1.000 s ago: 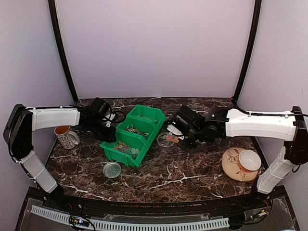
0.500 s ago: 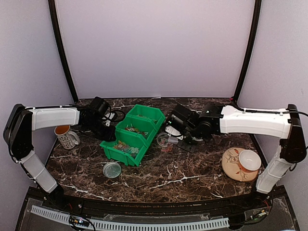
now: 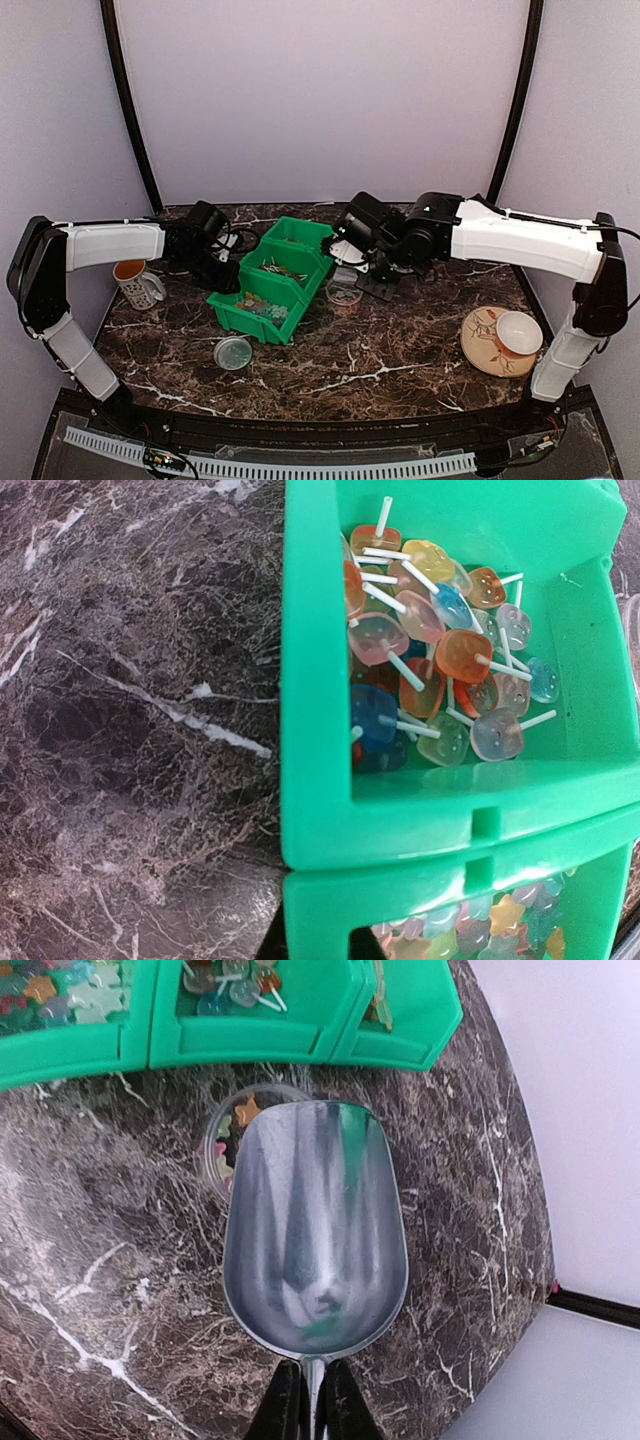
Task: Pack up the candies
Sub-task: Place the fake candies in the packing bottle, then scoop the fake candies from the storage box.
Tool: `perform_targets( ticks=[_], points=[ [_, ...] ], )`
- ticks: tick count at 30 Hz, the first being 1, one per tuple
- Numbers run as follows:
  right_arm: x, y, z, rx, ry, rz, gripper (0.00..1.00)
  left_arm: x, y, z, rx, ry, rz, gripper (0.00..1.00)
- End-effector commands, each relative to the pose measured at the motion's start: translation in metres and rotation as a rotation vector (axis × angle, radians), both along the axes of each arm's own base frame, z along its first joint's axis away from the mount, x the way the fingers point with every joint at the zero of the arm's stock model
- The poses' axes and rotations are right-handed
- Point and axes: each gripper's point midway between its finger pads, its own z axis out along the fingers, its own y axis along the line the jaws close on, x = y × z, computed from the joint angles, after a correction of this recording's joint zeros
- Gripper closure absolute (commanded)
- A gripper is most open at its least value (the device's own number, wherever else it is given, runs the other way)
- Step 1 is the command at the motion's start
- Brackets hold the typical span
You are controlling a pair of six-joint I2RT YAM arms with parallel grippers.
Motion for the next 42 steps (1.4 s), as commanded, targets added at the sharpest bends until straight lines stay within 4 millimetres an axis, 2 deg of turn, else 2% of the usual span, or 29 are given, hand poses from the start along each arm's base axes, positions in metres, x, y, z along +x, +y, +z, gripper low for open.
perform_targets(
  ticks=[1,7,14,23,27,34,42],
  points=[
    [-0.013,0.039,0.034,0.116,-0.021,0.107,1.0,0.031,-0.021,0.065,-0.147,-0.186,-0.004,1.0],
    [-0.042,0.083,0.042,0.121,-0.026,0.26,1.0,0.032,-0.019,0.063,-0.13,-0.184,0.003,1.0],
    [-0.06,0.121,0.02,0.061,0.022,0.358,1.0,0.033,-0.015,0.063,-0.108,-0.194,0.009,1.0],
    [-0.055,0.133,-0.009,-0.06,0.036,0.369,1.0,0.032,-0.016,0.065,-0.077,-0.216,-0.003,1.0],
    [-0.052,0.138,-0.016,-0.094,0.035,0.377,1.0,0.031,-0.018,0.064,-0.057,-0.22,-0.014,1.0],
    [-0.055,0.163,-0.025,-0.091,0.056,0.456,1.0,0.027,-0.026,0.061,-0.04,-0.219,-0.046,1.0],
    [-0.067,0.187,-0.056,-0.077,0.123,0.56,1.0,0.024,-0.032,0.062,-0.056,-0.217,-0.07,1.0]
  ],
)
